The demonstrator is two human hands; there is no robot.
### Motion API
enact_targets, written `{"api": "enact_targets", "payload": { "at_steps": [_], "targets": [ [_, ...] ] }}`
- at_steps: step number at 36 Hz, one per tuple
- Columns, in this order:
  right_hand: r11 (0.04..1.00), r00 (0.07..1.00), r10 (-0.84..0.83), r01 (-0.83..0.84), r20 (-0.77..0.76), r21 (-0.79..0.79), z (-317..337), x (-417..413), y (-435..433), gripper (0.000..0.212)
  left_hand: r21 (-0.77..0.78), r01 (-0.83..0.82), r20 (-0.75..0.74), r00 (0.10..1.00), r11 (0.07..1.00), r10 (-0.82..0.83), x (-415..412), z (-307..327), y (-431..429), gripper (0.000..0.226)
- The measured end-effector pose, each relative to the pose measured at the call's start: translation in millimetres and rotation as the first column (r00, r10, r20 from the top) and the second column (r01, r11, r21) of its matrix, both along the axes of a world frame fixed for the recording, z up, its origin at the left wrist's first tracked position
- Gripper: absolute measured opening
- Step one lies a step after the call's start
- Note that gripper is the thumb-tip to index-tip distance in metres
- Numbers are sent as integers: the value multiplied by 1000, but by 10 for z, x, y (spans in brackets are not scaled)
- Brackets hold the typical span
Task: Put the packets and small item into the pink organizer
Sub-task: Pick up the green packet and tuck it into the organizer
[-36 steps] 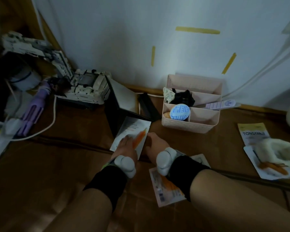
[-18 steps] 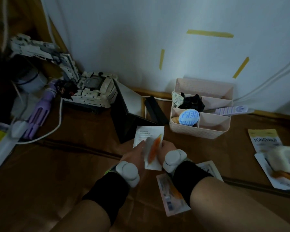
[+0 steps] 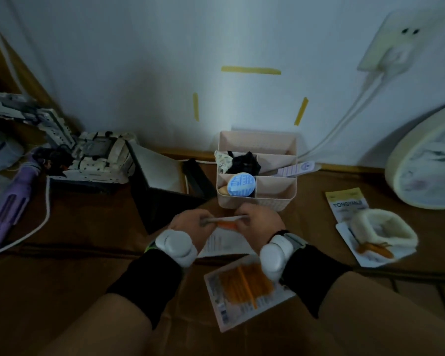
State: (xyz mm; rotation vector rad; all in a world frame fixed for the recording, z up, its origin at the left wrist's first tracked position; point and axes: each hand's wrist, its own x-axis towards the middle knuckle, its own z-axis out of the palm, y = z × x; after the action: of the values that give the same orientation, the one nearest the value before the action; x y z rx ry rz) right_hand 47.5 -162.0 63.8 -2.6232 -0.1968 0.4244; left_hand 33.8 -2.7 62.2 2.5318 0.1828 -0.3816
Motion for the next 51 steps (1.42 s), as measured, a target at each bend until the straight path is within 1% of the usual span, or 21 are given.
{"api": "enact_targets", "payload": {
  "at_steps": [3, 6, 8, 9, 11, 13, 15, 20, 23, 25, 28, 31, 32, 34, 36, 38, 40, 44, 47, 49, 51],
  "targets": [
    [944, 960, -276, 259, 55, 205, -97, -63, -238, 45, -129, -109, -99, 990, 986, 97, -1, -42, -81, 19],
    [746, 863, -494, 483, -106, 458, -141, -156, -418, 59, -377, -304, -231, 946, 875, 229, -35, -77, -212, 7],
    [589, 778, -558, 616, -289, 523, -140, -210, -503, 52, -502, -422, -320, 902, 755, 291, -62, -149, -296, 7],
    [547, 750, -561, 653, -350, 524, -177, -227, -563, 45, -553, -464, -359, 882, 692, 304, -74, -175, -356, 9],
    [511, 715, -569, 695, -406, 506, -264, -252, -671, 29, -618, -531, -428, 846, 579, 318, -97, -208, -490, 16],
    [489, 688, -589, 721, -424, 491, -430, -249, -821, 20, -636, -561, -475, 826, 530, 303, -131, -220, -615, 7],
    [479, 684, -593, 724, -426, 496, -533, -239, -935, 20, -635, -556, -494, 826, 537, 271, -163, -247, -676, 11],
    [450, 665, -600, 740, -445, 499, -417, -269, -1151, 24, -590, -459, -457, 868, 664, 194, -191, -307, -858, 17],
    [475, 664, -616, 742, -424, 473, -303, -298, -1231, 15, -548, -364, -413, 901, 753, 134, -173, -311, -924, 20],
    [531, 692, -620, 717, -369, 452, -218, -306, -1270, 12, -483, -238, -338, 938, 843, 71, -141, -304, -932, 20],
    [632, 745, -585, 667, -322, 396, -134, -337, -1352, 25, -225, 94, -176, 975, 970, -135, -42, -280, -985, 11],
    [794, 847, -436, 521, -303, 314, -119, -361, -1371, 41, -12, 340, -153, 929, 940, -337, 81, -147, -1106, 17],
    [813, 862, -385, 486, -331, 321, -102, -377, -1373, 45, 46, 414, -170, 900, 909, -401, 124, -78, -1182, 20],
    [823, 865, -322, 457, -385, 337, -110, -395, -1329, 32, 95, 505, -169, 857, 858, -486, 216, 22, -1284, 26],
    [829, 854, -360, 478, -376, 292, -134, -421, -1344, 11, 96, 488, -117, 871, 868, -477, 291, 72, -1412, 29],
    [774, 803, -434, 565, -409, 287, -215, -440, -1385, 20, 65, 377, -13, 926, 924, -377, 329, 21, -1462, 36],
    [728, 756, -486, 627, -438, 276, -282, -454, -1468, 10, 19, 254, 27, 967, 967, -254, 338, -94, -1521, 47],
    [643, 667, -551, 722, -501, 255, -417, -483, -1600, 21, -60, 128, -119, 984, 990, -134, 228, -334, -1599, 60],
    [580, 618, -580, 771, -530, 265, -435, -506, -1622, 26, -100, 101, -230, 965, 990, -122, 143, -476, -1655, 52],
    [585, 621, -569, 767, -540, 266, -452, -506, -1626, 28, -146, 71, -247, 963, 987, -106, 111, -539, -1671, 46],
    [641, 652, -564, 732, -506, 230, -466, -504, -1656, 31, -141, 61, -258, 961, 988, -96, 96, -583, -1694, 55]
  ]
}}
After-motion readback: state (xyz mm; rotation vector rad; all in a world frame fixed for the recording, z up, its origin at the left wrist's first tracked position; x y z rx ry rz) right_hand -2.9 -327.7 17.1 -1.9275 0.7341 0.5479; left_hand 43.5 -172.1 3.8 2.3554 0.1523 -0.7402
